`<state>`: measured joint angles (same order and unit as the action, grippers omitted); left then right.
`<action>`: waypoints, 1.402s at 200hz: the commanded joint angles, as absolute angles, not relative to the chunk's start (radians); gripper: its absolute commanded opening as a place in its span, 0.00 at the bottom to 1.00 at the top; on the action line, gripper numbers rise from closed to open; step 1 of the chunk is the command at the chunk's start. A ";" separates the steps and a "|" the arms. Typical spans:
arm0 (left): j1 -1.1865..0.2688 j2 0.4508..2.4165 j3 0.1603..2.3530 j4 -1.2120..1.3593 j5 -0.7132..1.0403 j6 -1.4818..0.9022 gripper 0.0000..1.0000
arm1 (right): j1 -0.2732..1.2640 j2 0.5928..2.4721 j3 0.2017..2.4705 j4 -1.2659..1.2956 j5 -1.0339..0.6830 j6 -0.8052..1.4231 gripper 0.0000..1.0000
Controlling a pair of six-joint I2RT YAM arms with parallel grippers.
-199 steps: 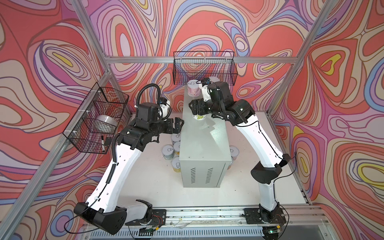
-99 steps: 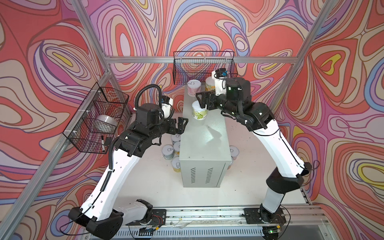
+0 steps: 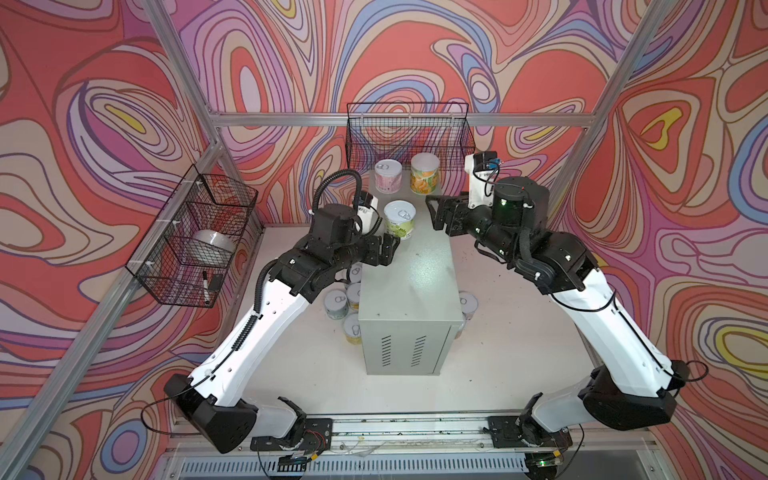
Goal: Place and organize the canned foods onto the counter
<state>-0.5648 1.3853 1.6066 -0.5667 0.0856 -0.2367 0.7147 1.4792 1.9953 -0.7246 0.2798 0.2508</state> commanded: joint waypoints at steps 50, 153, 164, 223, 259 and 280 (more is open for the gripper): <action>-0.574 1.483 1.693 -0.472 -0.009 -0.212 0.84 | 0.699 1.436 1.941 -0.710 0.325 0.228 0.89; -0.572 1.606 1.773 -0.450 -0.106 -0.164 0.79 | 0.626 1.421 1.880 -0.697 0.281 0.248 0.89; -0.572 1.623 1.790 -0.456 -0.107 -0.160 0.79 | 0.619 1.422 1.873 -0.694 0.276 0.249 0.89; -0.554 1.676 1.845 -0.473 -0.132 -0.146 0.77 | 0.587 1.420 1.844 -0.690 0.254 0.261 0.89; -0.527 1.693 1.845 -0.454 -0.109 -0.147 0.77 | 0.576 1.422 1.833 -0.686 0.247 0.265 0.89; -0.518 1.705 1.846 -0.446 -0.097 -0.151 0.77 | 0.572 1.425 1.828 -0.683 0.243 0.269 0.89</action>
<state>-0.5346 1.6722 1.8206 -0.4595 -0.1020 -0.1570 0.5804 1.4303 1.8393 -0.6979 0.2550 0.2565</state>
